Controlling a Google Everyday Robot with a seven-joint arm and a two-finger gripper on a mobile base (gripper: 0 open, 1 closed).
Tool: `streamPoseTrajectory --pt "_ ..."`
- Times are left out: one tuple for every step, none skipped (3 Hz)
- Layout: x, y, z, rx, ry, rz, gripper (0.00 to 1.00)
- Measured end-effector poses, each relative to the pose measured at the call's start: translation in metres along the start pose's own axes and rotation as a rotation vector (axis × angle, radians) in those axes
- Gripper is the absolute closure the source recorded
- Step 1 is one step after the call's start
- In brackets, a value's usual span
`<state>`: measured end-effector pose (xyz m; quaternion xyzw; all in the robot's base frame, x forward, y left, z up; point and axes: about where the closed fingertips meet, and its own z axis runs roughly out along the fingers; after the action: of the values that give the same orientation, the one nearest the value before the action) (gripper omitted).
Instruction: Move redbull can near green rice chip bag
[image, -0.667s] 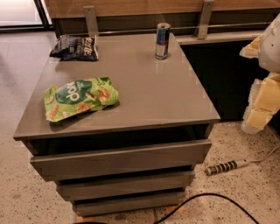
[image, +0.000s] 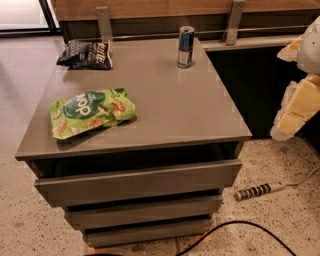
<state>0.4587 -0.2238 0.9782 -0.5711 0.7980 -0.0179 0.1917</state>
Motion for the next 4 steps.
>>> streamPoseTrajectory --pt "0.01 -0.037 0.012 0.045 -0.121 0.11 0.0" --pt "0.012 -0.091 0.04 0.116 -0.348 0.227 0.0" --pt "0.013 -0.127 0.066 0.144 -0.526 0.319 0.0" --pt "0.015 -0.146 0.089 0.147 -0.618 0.392 0.0"
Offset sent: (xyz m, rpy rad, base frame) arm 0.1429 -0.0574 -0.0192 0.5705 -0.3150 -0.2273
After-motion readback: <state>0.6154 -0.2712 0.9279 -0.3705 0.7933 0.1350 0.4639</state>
